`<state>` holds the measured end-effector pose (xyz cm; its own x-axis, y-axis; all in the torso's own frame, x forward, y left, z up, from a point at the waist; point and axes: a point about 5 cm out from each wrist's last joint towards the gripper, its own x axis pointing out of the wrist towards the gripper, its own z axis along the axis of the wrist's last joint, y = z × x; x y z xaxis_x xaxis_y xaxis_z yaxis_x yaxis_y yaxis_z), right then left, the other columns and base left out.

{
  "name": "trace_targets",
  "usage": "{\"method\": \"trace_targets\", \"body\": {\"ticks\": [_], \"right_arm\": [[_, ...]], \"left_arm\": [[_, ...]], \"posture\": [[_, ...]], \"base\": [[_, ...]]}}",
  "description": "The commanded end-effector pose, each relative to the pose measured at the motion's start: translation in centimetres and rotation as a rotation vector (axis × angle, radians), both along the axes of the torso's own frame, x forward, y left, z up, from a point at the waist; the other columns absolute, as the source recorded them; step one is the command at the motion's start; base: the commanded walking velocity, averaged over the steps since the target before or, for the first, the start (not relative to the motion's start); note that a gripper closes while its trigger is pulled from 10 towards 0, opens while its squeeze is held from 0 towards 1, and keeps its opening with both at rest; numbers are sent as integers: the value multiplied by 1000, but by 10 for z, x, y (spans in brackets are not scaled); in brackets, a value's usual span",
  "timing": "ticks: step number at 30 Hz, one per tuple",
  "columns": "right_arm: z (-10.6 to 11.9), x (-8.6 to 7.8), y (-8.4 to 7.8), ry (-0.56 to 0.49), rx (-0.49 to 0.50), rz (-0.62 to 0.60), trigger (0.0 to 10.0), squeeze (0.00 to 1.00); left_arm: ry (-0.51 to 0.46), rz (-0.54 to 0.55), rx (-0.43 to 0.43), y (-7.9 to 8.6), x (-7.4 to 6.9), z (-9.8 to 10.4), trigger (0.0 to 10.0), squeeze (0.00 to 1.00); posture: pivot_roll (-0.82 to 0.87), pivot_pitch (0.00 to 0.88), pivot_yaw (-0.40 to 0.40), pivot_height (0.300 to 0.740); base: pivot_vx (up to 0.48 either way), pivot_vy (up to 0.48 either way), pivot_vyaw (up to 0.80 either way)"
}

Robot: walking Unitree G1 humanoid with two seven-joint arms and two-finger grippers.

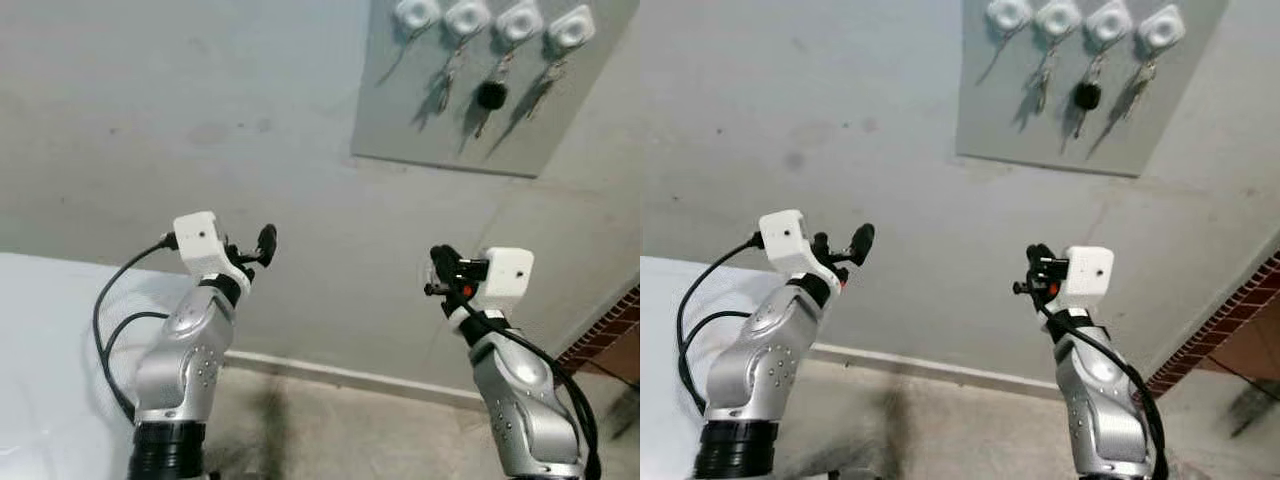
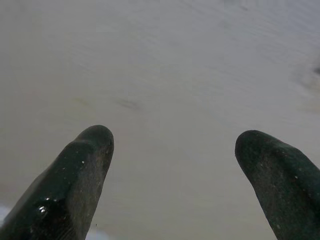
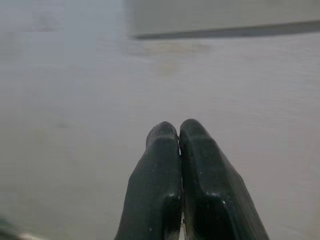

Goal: Hang keys on a hook

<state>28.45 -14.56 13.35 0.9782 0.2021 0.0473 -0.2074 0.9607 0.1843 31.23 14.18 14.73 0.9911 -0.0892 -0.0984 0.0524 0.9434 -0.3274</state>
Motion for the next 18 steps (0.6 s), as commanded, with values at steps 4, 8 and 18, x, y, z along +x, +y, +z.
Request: {"method": "trace_targets", "body": {"ticks": [4, 8, 18], "right_arm": [[9, 1, -7, -42, -24, -25, 10000, 0], [11, 1, -7, -64, -26, -29, 10000, 0], [18, 4, -8, -107, -6, -39, 10000, 0]], "left_arm": [[-2, -47, 26, -9, -1, 2, 10000, 0], [-13, -95, 70, -13, -1, 4, 10000, 0], [-78, -160, 81, -19, -1, 13, 10000, 0]], "posture": [[30, 0, -12, 702], [30, 0, -11, 702], [29, 0, -9, 702]], "base": [[0, 0, 0], [0, 0, 0], [48, 0, 0]]}}
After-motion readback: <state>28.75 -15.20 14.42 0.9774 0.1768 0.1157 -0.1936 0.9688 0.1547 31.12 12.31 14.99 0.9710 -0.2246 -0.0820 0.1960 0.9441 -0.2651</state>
